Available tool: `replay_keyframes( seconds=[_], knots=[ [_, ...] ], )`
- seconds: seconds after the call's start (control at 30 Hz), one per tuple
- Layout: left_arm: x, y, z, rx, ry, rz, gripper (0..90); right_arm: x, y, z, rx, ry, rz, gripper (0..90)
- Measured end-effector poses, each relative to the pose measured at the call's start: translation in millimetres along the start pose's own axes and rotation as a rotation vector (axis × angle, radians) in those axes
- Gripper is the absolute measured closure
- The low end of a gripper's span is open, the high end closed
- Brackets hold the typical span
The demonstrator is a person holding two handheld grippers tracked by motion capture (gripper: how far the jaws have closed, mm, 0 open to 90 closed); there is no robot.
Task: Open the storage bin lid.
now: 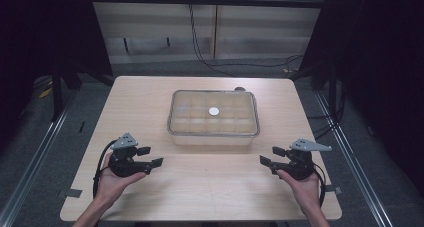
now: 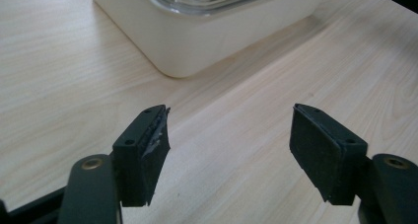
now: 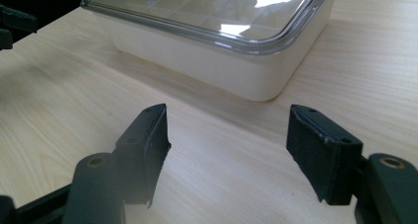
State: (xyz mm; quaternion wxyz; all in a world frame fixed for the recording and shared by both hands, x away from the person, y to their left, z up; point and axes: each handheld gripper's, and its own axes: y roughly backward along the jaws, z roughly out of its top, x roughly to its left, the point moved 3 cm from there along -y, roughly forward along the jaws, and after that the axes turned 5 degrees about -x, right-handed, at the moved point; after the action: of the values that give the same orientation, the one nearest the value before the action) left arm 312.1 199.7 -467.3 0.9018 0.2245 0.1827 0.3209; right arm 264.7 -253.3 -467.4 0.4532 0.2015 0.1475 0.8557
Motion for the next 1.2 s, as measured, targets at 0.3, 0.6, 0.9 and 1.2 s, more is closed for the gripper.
replay_keyframes(
  seconds=[0.3,0.6,0.9,1.2],
  knots=[
    [6.8,-0.9,18.7,-0.03,-0.01,0.004,36.4,-6.3,-4.5,19.1,-0.018,-0.002,0.004,31.4],
    [14.4,-10.3,33.6,-0.035,-0.005,0.028,33.3,-11.1,-14.8,40.6,-0.026,0.008,0.02,30.8],
    [18.5,-16.5,47.4,-0.065,-0.016,0.031,33.0,-15.1,-27.1,55.8,-0.024,0.008,0.027,30.2],
    [27.7,-24.5,58.5,-0.056,0.019,0.027,34.0,-24.3,-39.0,66.1,-0.017,0.014,0.024,34.4]
  ],
)
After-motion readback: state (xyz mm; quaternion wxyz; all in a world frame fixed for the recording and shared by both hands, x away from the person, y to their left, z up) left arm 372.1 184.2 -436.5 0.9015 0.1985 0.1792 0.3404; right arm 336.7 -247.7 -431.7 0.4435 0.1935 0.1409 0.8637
